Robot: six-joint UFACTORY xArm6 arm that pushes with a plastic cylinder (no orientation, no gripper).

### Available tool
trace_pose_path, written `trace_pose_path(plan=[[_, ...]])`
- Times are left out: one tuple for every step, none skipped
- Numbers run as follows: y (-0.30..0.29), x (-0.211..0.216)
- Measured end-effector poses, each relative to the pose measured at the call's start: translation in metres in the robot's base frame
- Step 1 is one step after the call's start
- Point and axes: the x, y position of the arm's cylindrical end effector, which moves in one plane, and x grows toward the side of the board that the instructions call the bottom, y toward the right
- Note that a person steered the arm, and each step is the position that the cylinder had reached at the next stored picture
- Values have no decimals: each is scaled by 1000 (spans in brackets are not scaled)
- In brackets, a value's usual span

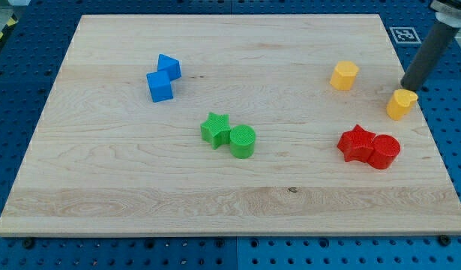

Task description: Move yellow hexagon into yellow heart

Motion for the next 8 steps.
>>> trace_pose_path(plan=[[-10,-50],[-74,-103],[-156,-130],[-212,-127],[-237,-115],[-237,-96],[-232,-78],[-228,-76]])
